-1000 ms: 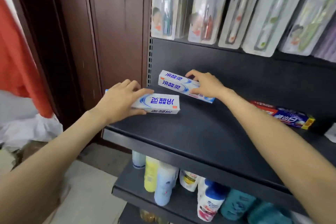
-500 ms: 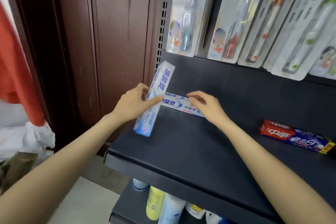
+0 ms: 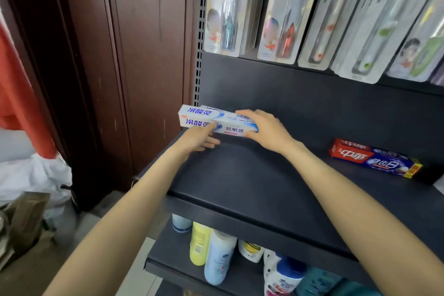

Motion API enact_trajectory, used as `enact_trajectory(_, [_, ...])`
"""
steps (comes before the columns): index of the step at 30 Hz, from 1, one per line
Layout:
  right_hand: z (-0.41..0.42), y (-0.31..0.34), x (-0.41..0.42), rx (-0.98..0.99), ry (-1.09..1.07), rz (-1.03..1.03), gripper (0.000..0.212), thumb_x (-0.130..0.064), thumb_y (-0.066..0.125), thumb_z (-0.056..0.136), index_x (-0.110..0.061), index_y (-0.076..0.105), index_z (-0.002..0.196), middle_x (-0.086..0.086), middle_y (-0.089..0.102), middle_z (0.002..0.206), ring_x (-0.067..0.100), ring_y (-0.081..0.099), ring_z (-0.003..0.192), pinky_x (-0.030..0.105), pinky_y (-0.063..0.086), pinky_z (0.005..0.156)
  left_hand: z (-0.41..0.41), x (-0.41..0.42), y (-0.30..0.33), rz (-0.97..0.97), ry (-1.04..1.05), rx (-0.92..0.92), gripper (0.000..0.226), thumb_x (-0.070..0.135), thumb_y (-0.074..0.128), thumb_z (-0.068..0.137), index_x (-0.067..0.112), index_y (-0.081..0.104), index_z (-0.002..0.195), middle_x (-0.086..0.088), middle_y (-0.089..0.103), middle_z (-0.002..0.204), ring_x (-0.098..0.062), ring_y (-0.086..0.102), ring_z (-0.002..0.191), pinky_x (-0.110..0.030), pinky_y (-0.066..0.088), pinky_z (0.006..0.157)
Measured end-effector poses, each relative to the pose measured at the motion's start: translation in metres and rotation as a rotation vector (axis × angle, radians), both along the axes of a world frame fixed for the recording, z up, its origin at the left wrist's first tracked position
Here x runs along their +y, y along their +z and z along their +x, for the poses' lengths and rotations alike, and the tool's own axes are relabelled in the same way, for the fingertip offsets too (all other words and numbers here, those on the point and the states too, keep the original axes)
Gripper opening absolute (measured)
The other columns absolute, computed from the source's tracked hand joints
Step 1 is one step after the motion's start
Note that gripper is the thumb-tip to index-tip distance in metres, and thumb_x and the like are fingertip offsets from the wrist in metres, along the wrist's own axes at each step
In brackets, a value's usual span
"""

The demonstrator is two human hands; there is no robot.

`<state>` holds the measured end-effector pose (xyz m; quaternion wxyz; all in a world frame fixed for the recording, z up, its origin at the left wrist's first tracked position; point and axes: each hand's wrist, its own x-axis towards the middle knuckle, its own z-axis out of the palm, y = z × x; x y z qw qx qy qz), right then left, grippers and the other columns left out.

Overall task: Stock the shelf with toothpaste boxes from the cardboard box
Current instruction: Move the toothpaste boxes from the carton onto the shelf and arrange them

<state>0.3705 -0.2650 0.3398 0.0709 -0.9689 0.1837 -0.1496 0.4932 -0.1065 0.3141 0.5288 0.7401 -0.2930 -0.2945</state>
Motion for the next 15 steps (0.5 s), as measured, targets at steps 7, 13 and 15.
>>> enact_trajectory(7, [0.017,-0.020,0.005,0.064,-0.180,-0.190,0.041,-0.030,0.052,0.092,-0.023,0.050,0.133,0.006,0.040,0.134,0.027,0.040,0.119,0.037,0.039,0.093,-0.001,0.000,0.001,0.161,0.065,-0.562,0.034,0.031,0.043,0.096,0.021,0.053,0.127,-0.001,0.057,0.130,-0.022,0.054,0.114,-0.028,0.040,0.097])
enact_trajectory(13, [-0.096,-0.023,0.056,-0.222,-0.047,-0.083,0.030,-0.030,0.053,0.091,-0.026,0.060,0.120,-0.005,0.063,0.111,0.018,0.059,0.102,0.037,0.050,0.081,-0.099,0.038,0.011,-0.169,-0.056,-1.093,0.029,0.041,0.042,0.094,0.030,0.060,0.113,0.017,0.064,0.093,-0.003,0.057,0.080,-0.023,0.038,0.068])
enact_trajectory(15, [-0.154,-0.036,0.075,-0.327,-0.054,-0.007,0.024,-0.028,0.055,0.088,-0.027,0.064,0.110,-0.008,0.067,0.095,0.012,0.062,0.083,0.036,0.051,0.072,-0.140,0.044,-0.005,-0.268,-0.152,-1.149,0.033,0.043,0.039,0.092,0.028,0.064,0.108,0.012,0.068,0.085,-0.011,0.062,0.081,-0.031,0.049,0.069])
